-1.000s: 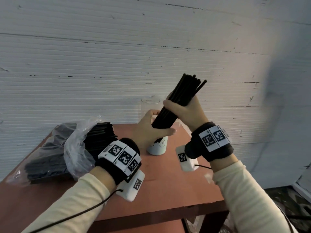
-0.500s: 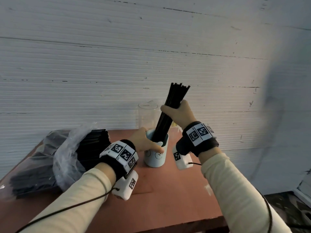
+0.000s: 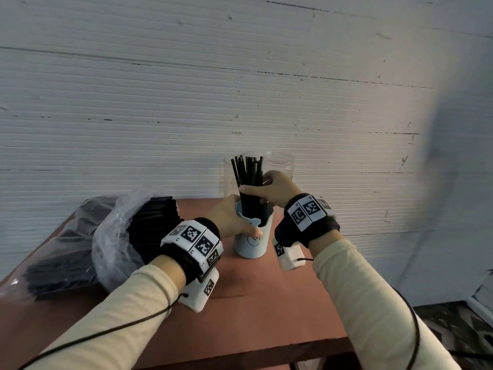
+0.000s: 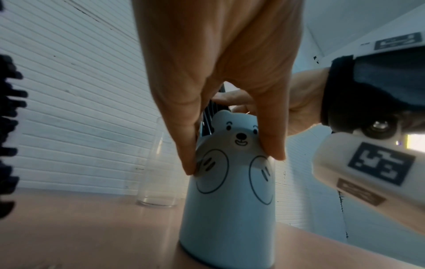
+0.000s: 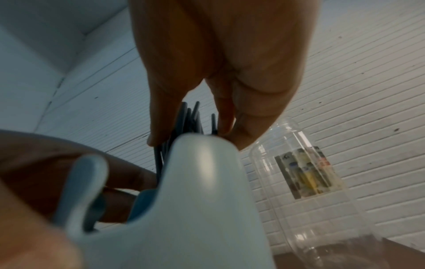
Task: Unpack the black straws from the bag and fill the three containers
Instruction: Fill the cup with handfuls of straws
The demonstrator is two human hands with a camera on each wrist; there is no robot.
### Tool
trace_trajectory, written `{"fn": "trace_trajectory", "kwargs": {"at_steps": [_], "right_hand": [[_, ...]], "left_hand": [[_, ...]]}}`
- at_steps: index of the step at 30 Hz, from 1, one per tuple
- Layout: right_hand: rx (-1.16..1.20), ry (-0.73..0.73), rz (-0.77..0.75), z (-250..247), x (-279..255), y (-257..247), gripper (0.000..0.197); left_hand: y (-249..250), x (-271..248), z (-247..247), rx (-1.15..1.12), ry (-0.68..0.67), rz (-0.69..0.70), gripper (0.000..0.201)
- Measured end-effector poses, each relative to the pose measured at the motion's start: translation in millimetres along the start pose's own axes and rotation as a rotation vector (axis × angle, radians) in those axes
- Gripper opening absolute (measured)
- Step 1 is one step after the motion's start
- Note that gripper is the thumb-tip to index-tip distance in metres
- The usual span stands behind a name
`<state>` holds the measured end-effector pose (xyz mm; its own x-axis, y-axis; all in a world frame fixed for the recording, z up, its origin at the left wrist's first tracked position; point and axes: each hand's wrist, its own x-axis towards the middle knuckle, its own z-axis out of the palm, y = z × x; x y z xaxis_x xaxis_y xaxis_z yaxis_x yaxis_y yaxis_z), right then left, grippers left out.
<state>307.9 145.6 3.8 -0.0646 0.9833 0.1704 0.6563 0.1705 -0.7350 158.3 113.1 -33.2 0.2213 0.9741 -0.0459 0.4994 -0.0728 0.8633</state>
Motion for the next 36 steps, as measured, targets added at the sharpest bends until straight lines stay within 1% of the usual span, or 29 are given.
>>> {"fn": "trace_trajectory", "kwargs": {"at_steps": [3, 7, 9, 10, 11, 12, 13, 14, 15, 17, 18, 20, 22, 23, 24, 25, 26, 27, 28, 29, 31, 33, 36], "right_hand": [[0.007, 0.035, -0.018, -1, -1, 3, 0.062], [0.004, 0.083, -0.003, -6, -8, 2, 0.082], [-0.014, 0.175, -0.032, -9, -14, -1, 0.085], [-0.010, 0.233, -0.062, -9, -19, -5, 0.083], [0.003, 0.289, -0.102, -7, -23, -9, 0.079], [0.025, 0.345, -0.156, -4, -29, -14, 0.074], [0.047, 0.399, -0.222, 1, -34, -20, 0.067], [0.065, 0.442, -0.290, 6, -40, -27, 0.060], [0.075, 0.466, -0.357, 12, -46, -34, 0.053], [0.068, 0.422, -0.443, 27, -57, -48, 0.037], [0.071, 0.362, -0.455, 37, -60, -54, 0.031], [0.105, 0.201, -0.423, 57, -61, -63, 0.025], [0.117, -0.010, -0.333, 77, -60, -72, 0.027], [0.110, -0.122, -0.292, 88, -59, -75, 0.029], [0.085, -0.221, -0.274, 98, -59, -78, 0.032], [0.047, -0.297, -0.277, 108, -59, -81, 0.035], [0.003, -0.351, -0.292, 116, -61, -84, 0.039], [-0.036, -0.385, -0.319, 124, -62, -86, 0.041], [-0.076, -0.401, -0.344, 131, -64, -88, 0.043], [-0.113, -0.403, -0.367, 136, -65, -90, 0.043], [-0.183, -0.377, -0.387, 141, -68, -93, 0.039], [-0.211, -0.331, -0.424, 142, -69, -94, 0.033], [-0.156, -0.268, -0.437, 138, -71, -95, 0.027]], "left_hand": [[1, -1, 0, 0.013, 0.013, -0.005, 0.098], [2, -4, -2, 0.007, -0.030, 0.022, 0.081], [2, -9, -4, 0.031, -0.049, 0.031, 0.073], [0, -11, -5, 0.042, -0.033, 0.034, 0.077], [-1, -14, -7, 0.051, 0.003, 0.031, 0.085], [-2, -18, -10, 0.052, 0.057, 0.028, 0.087], [-3, -25, -15, 0.042, 0.124, 0.033, 0.082], [-4, -32, -20, 0.018, 0.198, 0.039, 0.072], [-5, -41, -27, -0.011, 0.282, 0.078, 0.062], [-10, -62, -44, -0.007, 0.468, 0.181, 0.042], [-13, -73, -54, 0.011, 0.559, 0.230, 0.034], [-24, -89, -74, 0.105, 0.698, 0.283, 0.028], [-39, -103, -94, 0.265, 0.767, 0.250, 0.028], [-45, -109, -102, 0.363, 0.782, 0.191, 0.030], [-50, -115, -109, 0.460, 0.764, 0.097, 0.036], [-57, -121, -114, 0.546, 0.697, -0.024, 0.047], [-63, -126, -117, 0.621, 0.597, -0.140, 0.060], [-70, -130, -120, 0.683, 0.485, -0.219, 0.073], [-75, -132, -122, 0.703, 0.385, -0.248, 0.081], [-80, -135, -124, 0.682, 0.315, -0.230, 0.085], [-84, -137, -128, 0.597, 0.230, -0.146, 0.085], [-82, -140, -131, 0.571, 0.204, -0.097, 0.083], [-78, -140, -136, 0.599, 0.203, -0.049, 0.080]]}}
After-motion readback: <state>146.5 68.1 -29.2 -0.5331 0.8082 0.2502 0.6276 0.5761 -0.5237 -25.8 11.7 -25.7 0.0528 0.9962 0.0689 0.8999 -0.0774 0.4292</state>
